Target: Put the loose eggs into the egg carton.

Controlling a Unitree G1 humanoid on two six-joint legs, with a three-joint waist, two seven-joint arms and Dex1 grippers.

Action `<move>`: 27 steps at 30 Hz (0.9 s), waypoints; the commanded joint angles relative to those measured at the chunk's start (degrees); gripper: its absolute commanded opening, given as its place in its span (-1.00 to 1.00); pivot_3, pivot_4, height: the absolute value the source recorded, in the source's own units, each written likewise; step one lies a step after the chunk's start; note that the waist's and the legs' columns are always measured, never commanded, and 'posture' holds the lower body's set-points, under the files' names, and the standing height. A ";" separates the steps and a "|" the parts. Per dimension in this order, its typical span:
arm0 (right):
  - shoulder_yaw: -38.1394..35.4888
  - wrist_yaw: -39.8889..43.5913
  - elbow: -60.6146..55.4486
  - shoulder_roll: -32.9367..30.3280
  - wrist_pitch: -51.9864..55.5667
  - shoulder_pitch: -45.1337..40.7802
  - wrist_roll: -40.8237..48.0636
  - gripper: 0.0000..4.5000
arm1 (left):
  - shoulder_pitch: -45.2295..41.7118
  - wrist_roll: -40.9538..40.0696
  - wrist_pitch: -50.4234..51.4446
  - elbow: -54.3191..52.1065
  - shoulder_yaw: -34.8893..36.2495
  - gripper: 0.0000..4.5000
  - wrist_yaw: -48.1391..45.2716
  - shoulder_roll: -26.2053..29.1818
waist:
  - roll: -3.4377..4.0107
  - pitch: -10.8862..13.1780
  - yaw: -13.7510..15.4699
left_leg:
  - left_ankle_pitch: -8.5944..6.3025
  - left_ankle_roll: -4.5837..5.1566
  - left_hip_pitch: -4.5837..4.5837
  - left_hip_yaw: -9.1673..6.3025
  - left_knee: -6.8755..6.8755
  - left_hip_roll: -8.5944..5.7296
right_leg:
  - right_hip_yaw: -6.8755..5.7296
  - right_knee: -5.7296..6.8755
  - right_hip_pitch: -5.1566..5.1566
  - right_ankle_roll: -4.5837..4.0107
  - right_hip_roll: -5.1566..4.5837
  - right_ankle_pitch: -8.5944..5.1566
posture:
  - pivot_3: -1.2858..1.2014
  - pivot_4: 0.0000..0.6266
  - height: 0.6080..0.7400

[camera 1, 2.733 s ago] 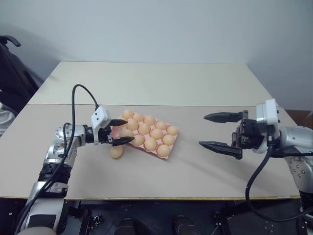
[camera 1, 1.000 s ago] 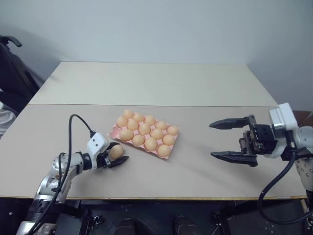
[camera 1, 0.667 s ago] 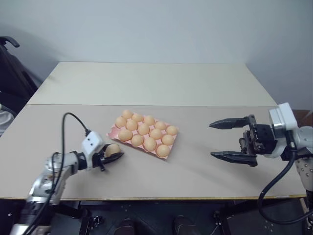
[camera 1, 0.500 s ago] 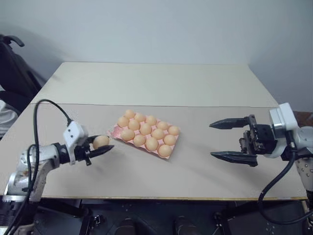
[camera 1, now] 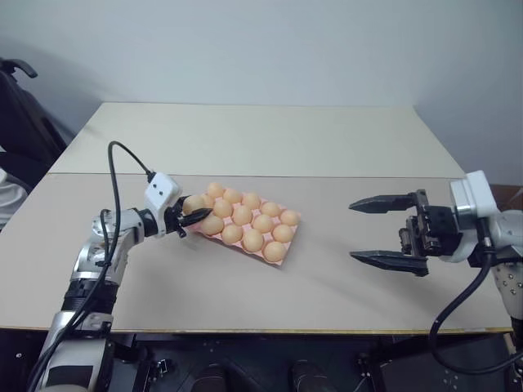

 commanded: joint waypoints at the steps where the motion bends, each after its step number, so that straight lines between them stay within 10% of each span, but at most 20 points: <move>1: -2.94 -0.50 -2.36 -1.00 -0.40 0.58 1.48 1.00 | -0.38 -0.56 -0.54 -0.51 0.85 0.36 -1.16 0.39 | 0.00 0.00 0.00 | 0.00 0.00 0.00 0.00 0.00 0.00 | 0.00 0.01 0.01 0.00 0.00 0.00 | 0.03 -0.52 1.00; 6: -2.51 -0.82 -1.96 -0.95 -0.50 0.20 1.28 1.00 | 2.10 -2.08 0.55 -4.63 2.73 0.98 -2.64 2.50 | 0.00 0.00 -0.08 | 0.00 0.00 0.02 0.00 0.01 0.00 | -0.01 0.03 0.01 0.00 0.00 0.00 | 0.03 -0.52 1.00; 27: 0.09 0.83 1.15 -0.23 -1.28 -2.31 0.13 1.00 | 29.41 -21.77 11.25 -30.26 29.40 0.98 -18.87 21.03 | 0.02 0.01 -0.52 | 0.00 0.00 0.06 0.07 -0.05 0.08 | 0.00 0.01 -0.03 0.00 0.00 -0.01 | 0.03 -0.52 1.00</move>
